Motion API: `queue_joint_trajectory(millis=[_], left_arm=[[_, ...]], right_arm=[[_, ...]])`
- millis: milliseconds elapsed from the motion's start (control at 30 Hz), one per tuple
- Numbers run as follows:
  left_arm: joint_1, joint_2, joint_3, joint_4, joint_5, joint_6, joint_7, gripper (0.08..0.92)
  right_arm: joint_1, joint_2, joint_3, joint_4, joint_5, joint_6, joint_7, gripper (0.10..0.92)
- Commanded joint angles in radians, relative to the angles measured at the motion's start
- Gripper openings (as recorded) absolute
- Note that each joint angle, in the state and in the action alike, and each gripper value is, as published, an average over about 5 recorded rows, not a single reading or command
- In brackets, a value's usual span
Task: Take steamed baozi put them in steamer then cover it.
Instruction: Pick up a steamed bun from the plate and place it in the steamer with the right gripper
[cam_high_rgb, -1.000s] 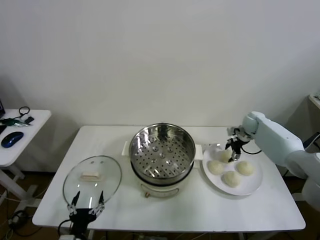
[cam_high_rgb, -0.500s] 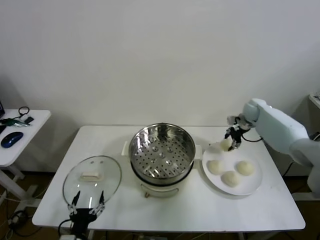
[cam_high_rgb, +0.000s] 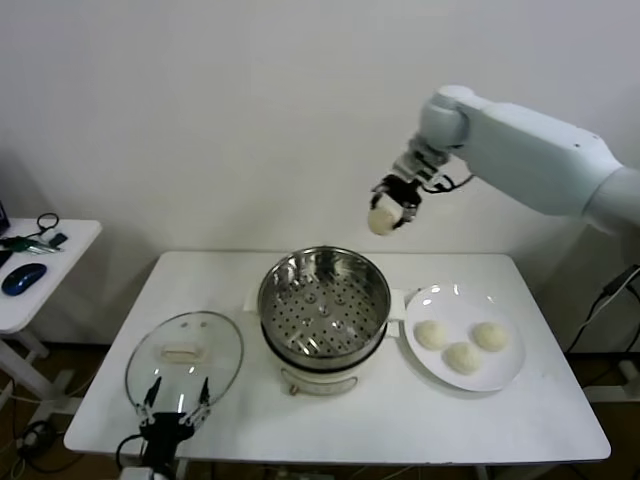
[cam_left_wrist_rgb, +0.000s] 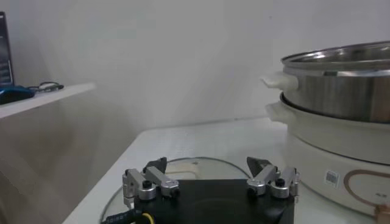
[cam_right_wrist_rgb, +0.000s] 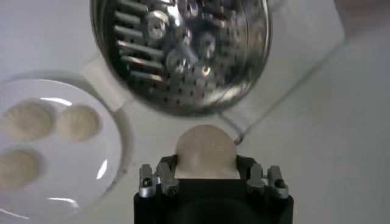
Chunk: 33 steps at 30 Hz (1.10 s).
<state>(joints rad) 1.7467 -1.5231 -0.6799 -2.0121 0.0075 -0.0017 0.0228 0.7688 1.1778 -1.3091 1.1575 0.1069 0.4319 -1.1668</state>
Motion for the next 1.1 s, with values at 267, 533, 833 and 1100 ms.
queue_joint_trajectory(millis=[267, 533, 833, 1100], left_arm=[[0.011, -0.003, -0.002, -0.012, 0.001, -0.013, -0.015, 0.823], [0.012, -0.003, -0.009, 0.0, -0.002, -0.023, -0.019, 0.823], [0.007, -0.002, -0.012, 0.009, -0.003, -0.027, -0.02, 0.823], [0.002, -0.003, -0.014, 0.015, -0.003, -0.026, -0.02, 0.823]], right_arm=[[-0.208, 0.138, -0.015, 0.004, -0.362, 0.16, 0.095, 0.653], [-0.348, 0.16, 0.075, -0.151, -0.466, 0.179, 0.142, 0.653], [-0.373, 0.188, 0.106, -0.231, -0.482, 0.201, 0.141, 0.653], [-0.373, 0.195, 0.109, -0.244, -0.46, 0.217, 0.158, 0.702]])
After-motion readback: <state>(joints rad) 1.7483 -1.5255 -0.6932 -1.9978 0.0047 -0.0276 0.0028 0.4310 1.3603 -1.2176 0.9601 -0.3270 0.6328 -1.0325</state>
